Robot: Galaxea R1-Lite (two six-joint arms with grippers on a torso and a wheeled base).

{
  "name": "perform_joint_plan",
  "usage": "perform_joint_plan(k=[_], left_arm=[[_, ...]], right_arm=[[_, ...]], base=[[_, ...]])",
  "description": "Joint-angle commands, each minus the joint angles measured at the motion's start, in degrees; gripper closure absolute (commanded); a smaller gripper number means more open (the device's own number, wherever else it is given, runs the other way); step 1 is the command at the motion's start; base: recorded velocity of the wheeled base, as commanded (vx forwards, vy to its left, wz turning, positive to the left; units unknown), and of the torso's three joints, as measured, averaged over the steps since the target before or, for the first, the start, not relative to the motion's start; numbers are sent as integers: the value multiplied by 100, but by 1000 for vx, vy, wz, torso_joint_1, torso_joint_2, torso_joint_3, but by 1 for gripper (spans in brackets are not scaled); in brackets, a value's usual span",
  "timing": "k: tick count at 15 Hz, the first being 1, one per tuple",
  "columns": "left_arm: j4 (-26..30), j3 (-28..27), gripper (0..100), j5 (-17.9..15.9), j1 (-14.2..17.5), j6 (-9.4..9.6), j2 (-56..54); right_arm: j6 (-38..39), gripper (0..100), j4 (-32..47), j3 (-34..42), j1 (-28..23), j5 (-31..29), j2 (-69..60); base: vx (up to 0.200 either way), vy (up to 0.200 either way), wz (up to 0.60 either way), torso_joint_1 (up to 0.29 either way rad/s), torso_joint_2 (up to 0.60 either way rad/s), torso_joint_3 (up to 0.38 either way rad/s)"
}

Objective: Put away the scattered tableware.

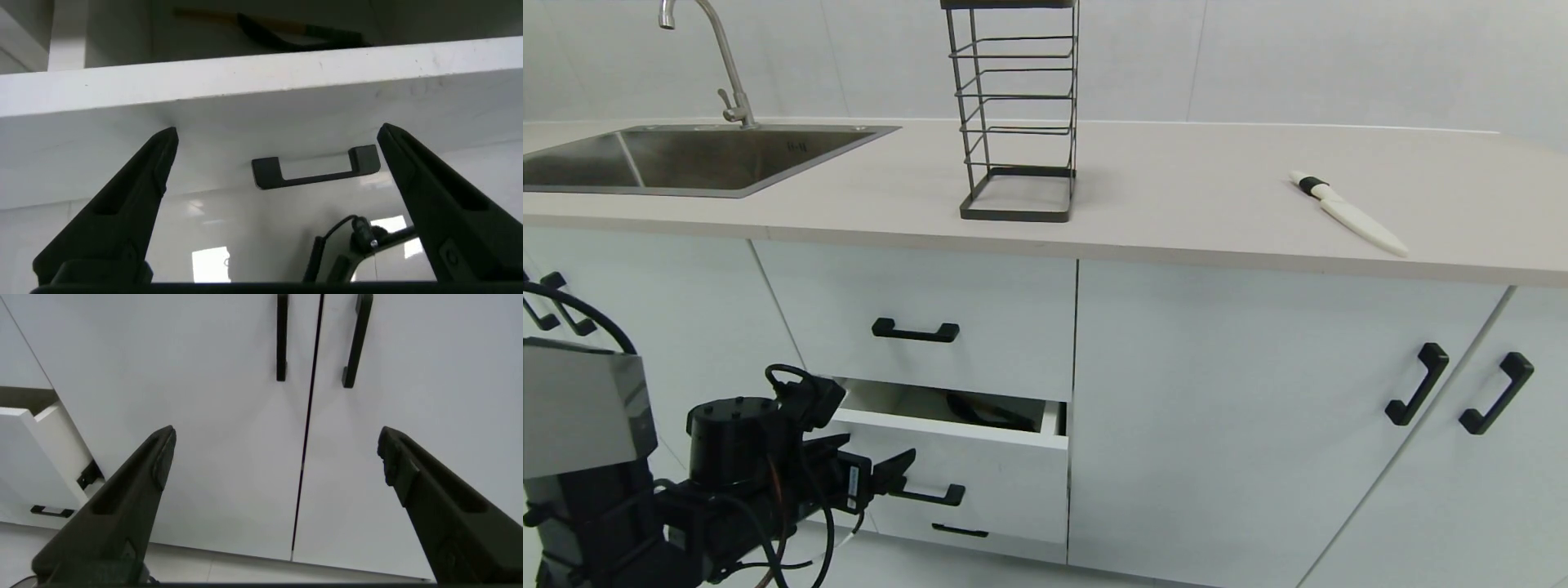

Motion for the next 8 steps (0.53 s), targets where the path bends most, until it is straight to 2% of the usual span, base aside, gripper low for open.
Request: perform_joint_plan(k=[1, 8], left_arm=[[-72, -196, 0, -12, 45, 8, 255], [-178, -767, 0, -12, 27, 16, 633]], right_arm=[[0, 0, 0, 1, -1, -7, 7], [0, 0, 0, 1, -1, 1, 7]], base=[[0, 0, 0, 0, 0, 0], [0, 0, 0, 0, 0, 0]])
